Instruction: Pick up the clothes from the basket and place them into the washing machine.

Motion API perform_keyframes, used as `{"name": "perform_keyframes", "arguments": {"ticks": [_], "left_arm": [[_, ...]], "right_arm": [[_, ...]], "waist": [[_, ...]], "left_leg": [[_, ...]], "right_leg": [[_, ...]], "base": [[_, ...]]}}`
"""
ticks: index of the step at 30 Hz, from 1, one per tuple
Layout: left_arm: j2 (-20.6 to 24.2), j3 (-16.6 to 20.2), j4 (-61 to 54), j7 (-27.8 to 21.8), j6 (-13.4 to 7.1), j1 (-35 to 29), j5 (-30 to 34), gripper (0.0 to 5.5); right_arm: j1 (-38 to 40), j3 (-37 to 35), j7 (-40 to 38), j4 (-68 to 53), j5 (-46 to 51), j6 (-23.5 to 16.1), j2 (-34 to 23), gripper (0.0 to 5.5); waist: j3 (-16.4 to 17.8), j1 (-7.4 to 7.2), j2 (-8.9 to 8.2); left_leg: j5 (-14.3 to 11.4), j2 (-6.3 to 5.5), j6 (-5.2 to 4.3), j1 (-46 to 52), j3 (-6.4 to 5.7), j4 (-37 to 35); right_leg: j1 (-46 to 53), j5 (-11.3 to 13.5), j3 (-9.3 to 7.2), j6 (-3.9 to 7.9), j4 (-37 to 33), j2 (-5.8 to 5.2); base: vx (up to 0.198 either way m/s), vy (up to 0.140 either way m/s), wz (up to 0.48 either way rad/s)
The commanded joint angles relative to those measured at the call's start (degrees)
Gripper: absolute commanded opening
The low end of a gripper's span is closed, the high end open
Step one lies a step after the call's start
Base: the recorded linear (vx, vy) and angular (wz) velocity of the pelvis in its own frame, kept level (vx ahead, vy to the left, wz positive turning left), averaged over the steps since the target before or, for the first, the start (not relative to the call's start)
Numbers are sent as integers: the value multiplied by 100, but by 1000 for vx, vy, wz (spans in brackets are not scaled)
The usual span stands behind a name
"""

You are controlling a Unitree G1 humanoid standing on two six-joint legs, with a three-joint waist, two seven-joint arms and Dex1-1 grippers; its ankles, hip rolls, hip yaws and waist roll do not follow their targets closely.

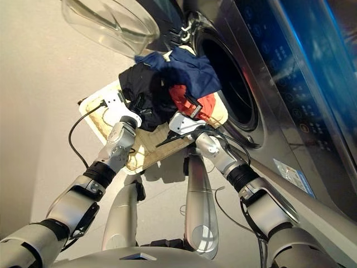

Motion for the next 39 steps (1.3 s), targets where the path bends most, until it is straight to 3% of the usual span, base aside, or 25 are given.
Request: {"name": "perform_keyframes", "arguments": {"ticks": [1,6,18,19,20,21,27,28,29,35,39], "left_arm": [[-125,-179,-565,-225,-302,-88,-301,0],[-286,-388,-945,-173,-292,-24,-682,0],[-541,-841,-1363,-15,-334,18,-1244,0],[-522,-877,-1375,-18,-328,23,-1275,0],[-505,-903,-1406,-3,-309,37,-1293,0],[-492,-922,-1446,1,-310,49,-1309,0],[-351,-1034,-1619,-29,-241,145,-1324,0],[-325,-1046,-1639,-40,-224,152,-1326,211],[-275,-1050,-1666,-43,-214,187,-1303,550],[-94,-866,-1762,-110,-201,349,-1298,550],[152,-432,-1897,-18,-414,579,-1000,550]], "right_arm": [[-284,239,17,235,-291,-201,346,550],[-532,293,-150,248,-359,-188,521,550],[-1344,89,-1379,435,-1308,84,695,550],[-1397,55,-1406,515,-1280,138,731,261],[-1423,36,-1441,546,-1267,168,750,47],[-1416,2,-1470,560,-1232,176,767,0],[-1454,-257,-1613,755,-1037,292,819,0],[-1448,-299,-1651,766,-1011,297,809,0],[-1415,-375,-1675,785,-947,300,812,0],[-1188,-691,-1893,931,-814,363,799,0],[-946,-1027,-2088,1191,-698,416,836,0]], "waist": [[-313,1,65],[-366,67,116],[-404,163,287],[-410,174,289],[-414,178,290],[-415,184,290],[-444,226,284],[-444,229,283],[-449,230,281],[-445,246,286],[-424,271,286]], "left_leg": [[-812,168,-157,746,60,691],[-828,162,-144,795,37,735],[-849,118,-119,681,0,819],[-849,118,-117,662,-7,829],[-854,121,-115,647,-9,848],[-859,122,-109,638,-18,864],[-875,112,-92,586,-58,901],[-879,112,-88,579,-62,909],[-887,108,-82,572,-62,918],[-913,100,-60,516,-68,960],[-925,85,-53,453,-79,982]], "right_leg": [[715,980,59,752,-1432,-163],[771,952,55,749,-1386,-169],[690,977,80,775,-1359,-199],[683,980,84,774,-1358,-200],[682,980,85,775,-1360,-202],[680,980,83,773,-1353,-201],[666,982,81,770,-1349,-208],[655,984,80,771,-1338,-210],[648,987,82,776,-1336,-212],[578,968,96,774,-1290,-227],[520,959,115,778,-1239,-248]], "base": [[0,0,0],[0,0,0],[0,0,0],[0,0,0],[0,0,0],[0,0,0],[0,0,0],[0,0,0],[0,0,0],[0,0,0],[0,0,0]]}}
